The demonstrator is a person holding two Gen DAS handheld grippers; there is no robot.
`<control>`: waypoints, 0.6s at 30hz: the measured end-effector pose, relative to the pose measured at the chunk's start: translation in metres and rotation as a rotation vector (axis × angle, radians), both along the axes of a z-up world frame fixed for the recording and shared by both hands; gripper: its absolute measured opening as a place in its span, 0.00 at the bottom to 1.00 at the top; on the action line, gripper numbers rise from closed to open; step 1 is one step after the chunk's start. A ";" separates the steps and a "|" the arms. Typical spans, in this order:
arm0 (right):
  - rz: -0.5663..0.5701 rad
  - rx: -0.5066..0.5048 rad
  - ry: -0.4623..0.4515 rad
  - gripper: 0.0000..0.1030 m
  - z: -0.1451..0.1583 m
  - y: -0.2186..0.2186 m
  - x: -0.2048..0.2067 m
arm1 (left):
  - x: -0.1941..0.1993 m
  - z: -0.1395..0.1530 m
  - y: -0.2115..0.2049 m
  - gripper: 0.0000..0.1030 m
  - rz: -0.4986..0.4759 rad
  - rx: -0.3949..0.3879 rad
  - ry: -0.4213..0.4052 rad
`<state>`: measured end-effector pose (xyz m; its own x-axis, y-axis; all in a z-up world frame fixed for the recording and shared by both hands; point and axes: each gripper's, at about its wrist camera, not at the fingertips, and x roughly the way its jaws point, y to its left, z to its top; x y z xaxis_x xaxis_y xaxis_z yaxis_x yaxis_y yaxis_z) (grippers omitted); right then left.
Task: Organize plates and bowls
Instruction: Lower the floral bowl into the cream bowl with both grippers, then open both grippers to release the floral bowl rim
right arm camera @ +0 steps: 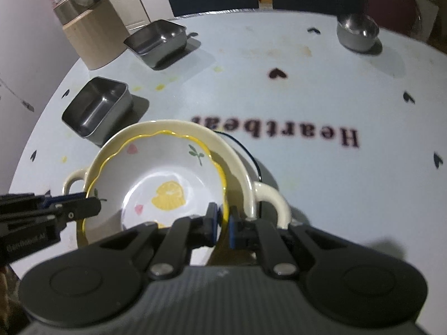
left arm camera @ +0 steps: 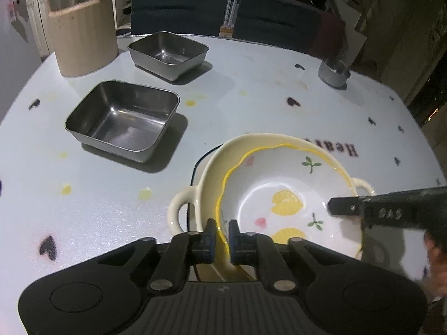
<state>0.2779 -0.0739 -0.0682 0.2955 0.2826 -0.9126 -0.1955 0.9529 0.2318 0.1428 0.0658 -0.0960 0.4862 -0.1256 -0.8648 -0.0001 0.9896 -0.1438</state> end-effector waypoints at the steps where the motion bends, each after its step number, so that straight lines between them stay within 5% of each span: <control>1: -0.011 0.015 0.017 0.09 -0.001 -0.002 0.002 | 0.000 0.000 -0.001 0.09 -0.010 0.010 -0.001; 18: -0.011 0.036 0.026 0.08 0.008 -0.010 0.002 | 0.000 0.001 -0.002 0.10 -0.008 0.021 -0.009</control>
